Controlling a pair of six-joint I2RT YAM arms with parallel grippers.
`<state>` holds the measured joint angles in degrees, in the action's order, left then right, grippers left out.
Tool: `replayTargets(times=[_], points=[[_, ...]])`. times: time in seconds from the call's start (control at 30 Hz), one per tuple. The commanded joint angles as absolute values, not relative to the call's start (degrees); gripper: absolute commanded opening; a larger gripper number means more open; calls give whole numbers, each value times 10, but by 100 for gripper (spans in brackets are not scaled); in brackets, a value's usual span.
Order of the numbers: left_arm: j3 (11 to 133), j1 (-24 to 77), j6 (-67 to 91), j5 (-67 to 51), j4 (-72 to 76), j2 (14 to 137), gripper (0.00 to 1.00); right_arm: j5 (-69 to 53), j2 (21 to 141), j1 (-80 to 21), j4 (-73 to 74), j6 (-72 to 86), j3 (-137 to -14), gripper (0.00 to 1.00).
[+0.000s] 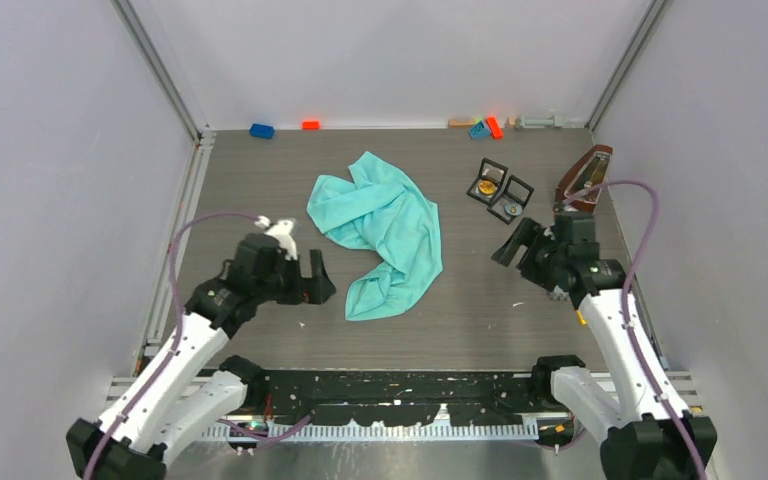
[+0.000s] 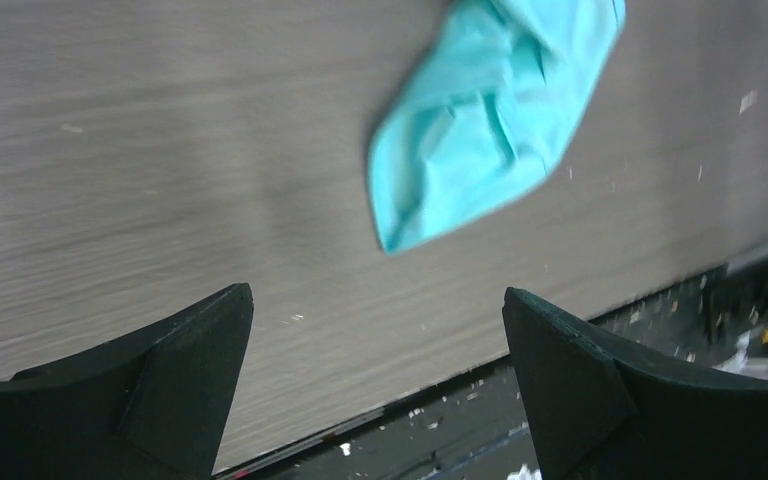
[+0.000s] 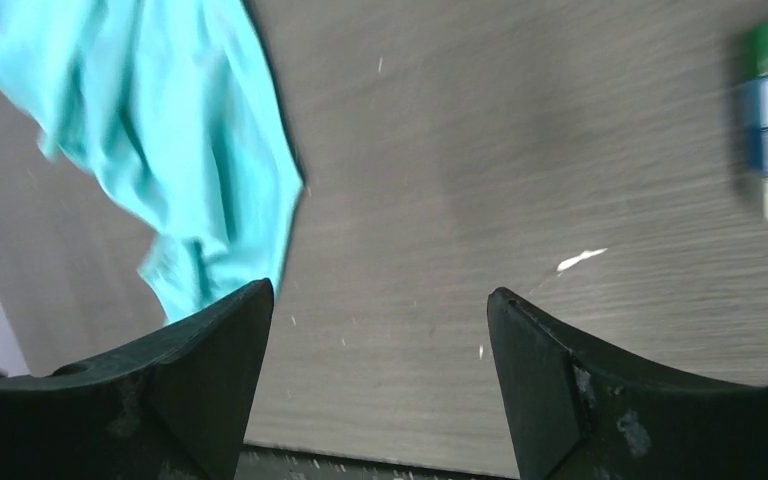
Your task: Pin the brooch onto the clothing
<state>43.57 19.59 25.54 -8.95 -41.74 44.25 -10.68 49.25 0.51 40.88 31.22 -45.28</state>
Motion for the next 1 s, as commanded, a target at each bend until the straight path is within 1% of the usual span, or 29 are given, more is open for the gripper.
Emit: replayTargets(times=[0.0,0.1,0.2,0.27,0.33,0.5,0.6,0.67,0.73,0.97], points=[[373,355,348,-10,-289,469,100,-31,520,-117,363,359,-425,83],[345,458,387,58,-226,525,98,20,538,-196,312,410,-392,80],[356,551,392,147,-198,605,98,64,574,-269,271,442,-377,75],[375,591,386,202,-200,651,98,81,604,-297,250,455,-375,72],[393,611,381,249,-209,692,98,93,636,-322,235,464,-376,69],[406,614,377,329,-224,742,98,111,696,-378,198,484,-383,68],[391,612,371,331,-193,751,99,116,722,-394,182,486,-389,68],[385,603,370,316,-172,758,95,116,745,-400,172,487,-397,68],[384,591,376,301,-163,767,87,117,767,-405,166,487,-406,66],[368,560,386,266,-124,779,80,128,827,-428,152,486,-435,63]])
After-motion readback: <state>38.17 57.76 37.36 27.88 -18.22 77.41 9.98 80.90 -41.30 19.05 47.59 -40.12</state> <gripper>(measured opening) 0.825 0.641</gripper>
